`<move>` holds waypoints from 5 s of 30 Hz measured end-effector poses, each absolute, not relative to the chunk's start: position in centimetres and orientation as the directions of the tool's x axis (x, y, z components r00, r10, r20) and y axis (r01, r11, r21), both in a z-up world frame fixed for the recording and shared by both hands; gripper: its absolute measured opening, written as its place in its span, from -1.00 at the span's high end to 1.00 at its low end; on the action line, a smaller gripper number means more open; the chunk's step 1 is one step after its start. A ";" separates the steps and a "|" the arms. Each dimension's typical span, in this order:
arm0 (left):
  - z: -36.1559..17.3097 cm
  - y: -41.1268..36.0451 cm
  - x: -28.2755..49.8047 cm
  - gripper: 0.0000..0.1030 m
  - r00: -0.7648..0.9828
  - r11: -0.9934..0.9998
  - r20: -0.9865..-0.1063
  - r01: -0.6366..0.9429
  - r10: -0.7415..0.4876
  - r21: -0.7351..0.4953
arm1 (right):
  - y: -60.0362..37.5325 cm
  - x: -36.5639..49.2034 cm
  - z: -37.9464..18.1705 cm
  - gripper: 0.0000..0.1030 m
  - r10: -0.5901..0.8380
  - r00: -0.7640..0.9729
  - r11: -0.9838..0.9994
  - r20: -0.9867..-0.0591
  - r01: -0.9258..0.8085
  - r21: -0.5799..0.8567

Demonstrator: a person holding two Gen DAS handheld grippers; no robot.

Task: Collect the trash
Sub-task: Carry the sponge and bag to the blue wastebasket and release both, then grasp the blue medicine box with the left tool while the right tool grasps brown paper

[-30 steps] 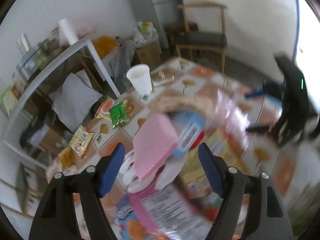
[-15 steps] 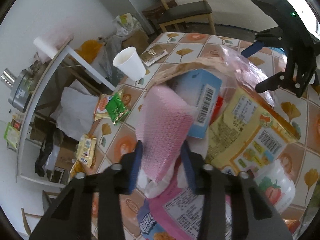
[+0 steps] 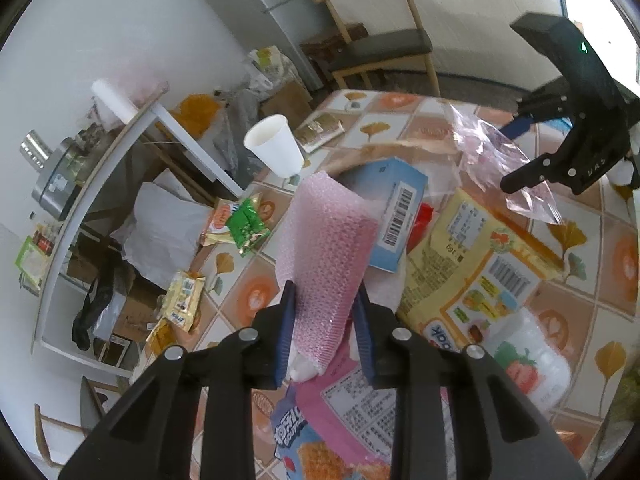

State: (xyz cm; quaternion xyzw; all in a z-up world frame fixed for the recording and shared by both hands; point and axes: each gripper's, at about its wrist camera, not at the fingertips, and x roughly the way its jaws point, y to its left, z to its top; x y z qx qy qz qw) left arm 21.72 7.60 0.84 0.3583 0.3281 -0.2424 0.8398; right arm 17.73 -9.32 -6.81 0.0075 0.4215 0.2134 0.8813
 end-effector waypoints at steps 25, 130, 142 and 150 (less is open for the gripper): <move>12.5 3.4 13.9 0.49 0.673 0.771 -0.586 0.625 -0.451 0.123 | -17.7 12.3 -2.5 0.54 0.516 0.652 0.830 -0.556 -0.221 0.512; -0.9 1.9 25.5 -0.30 0.484 0.776 -0.822 0.625 -0.301 0.084 | -5.5 29.6 -3.0 0.15 0.502 0.409 0.851 -0.762 -0.392 0.350; -1.7 1.4 26.4 -0.14 0.480 0.771 -0.840 0.624 -0.255 0.122 | -5.0 29.8 -3.9 0.72 0.494 0.382 0.851 -0.781 -0.396 0.345; -1.8 1.3 26.6 0.08 0.486 0.778 -0.838 0.616 -0.249 0.126 | -5.4 29.9 -4.2 0.99 0.498 0.400 0.858 -0.770 -0.355 0.371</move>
